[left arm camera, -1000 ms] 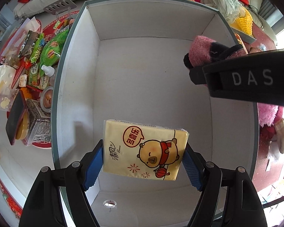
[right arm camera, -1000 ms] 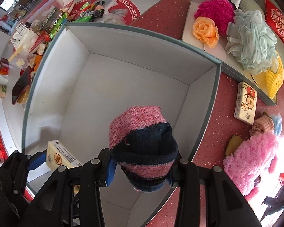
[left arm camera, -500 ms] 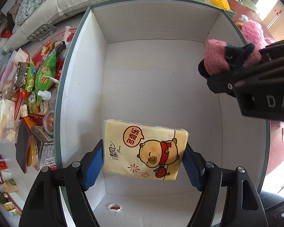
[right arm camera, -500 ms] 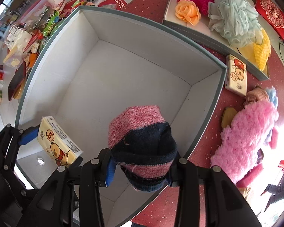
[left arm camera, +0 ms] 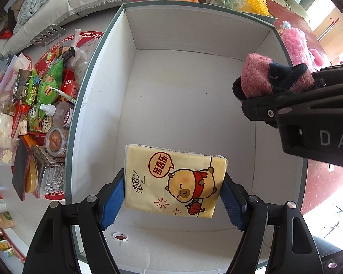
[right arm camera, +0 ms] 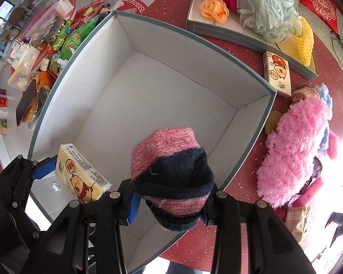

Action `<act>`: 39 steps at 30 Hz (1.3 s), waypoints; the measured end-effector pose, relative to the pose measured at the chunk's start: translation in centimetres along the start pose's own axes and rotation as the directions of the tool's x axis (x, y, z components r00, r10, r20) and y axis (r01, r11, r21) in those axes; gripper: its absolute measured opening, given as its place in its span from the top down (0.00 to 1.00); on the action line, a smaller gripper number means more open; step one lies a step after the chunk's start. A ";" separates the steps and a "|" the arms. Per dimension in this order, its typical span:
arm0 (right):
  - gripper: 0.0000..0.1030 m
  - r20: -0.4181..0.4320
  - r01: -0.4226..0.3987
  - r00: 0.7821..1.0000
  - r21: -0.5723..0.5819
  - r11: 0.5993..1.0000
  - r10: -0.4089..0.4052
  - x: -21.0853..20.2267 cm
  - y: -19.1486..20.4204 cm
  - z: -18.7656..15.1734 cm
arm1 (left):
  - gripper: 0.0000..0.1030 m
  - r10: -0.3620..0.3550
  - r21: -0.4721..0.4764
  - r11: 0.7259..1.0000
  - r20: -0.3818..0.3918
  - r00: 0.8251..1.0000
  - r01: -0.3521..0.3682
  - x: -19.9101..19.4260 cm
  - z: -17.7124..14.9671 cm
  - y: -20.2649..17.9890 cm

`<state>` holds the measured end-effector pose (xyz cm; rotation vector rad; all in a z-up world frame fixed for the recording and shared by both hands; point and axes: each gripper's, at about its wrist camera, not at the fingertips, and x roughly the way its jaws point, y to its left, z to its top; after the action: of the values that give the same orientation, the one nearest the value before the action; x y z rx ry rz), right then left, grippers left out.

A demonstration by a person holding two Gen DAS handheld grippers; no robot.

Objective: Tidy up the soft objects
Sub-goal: 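Open both tools to drop tissue pack and striped sock into the box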

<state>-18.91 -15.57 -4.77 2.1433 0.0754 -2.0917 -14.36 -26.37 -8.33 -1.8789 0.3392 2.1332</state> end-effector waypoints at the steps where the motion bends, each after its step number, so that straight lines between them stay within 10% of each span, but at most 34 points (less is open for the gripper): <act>1: 0.58 0.001 0.002 1.000 -0.006 1.000 -0.002 -0.1 0.1 0.0 | 0.25 0.000 -0.002 1.000 0.001 1.000 0.000 0.0 0.0 -0.1; 13: 0.52 -0.003 0.010 1.000 -0.056 0.998 -0.010 -0.1 2.1 0.8 | 0.24 0.015 -0.008 1.000 0.007 1.000 -0.015 -0.5 0.0 0.0; 17: 0.23 0.009 0.003 1.000 -0.056 0.998 -0.003 -0.3 2.1 0.8 | 0.03 0.009 -0.034 0.999 -0.034 0.999 -0.010 0.0 -0.1 0.3; 24: 0.00 0.055 -0.026 0.998 -0.043 0.999 0.028 -1.4 1.2 0.5 | 0.01 -0.044 -0.108 0.993 -0.051 0.998 0.038 0.0 -0.1 1.3; 39: 0.00 0.192 -0.093 0.979 0.120 0.988 0.069 -7.0 -6.3 -4.5 | 0.01 -0.123 -0.046 0.992 -0.099 0.987 0.119 -1.8 0.4 -2.0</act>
<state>-15.56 -8.21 1.88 1.9656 -0.1694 -2.2954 -13.78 -24.49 -6.53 -1.9822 0.1988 1.9845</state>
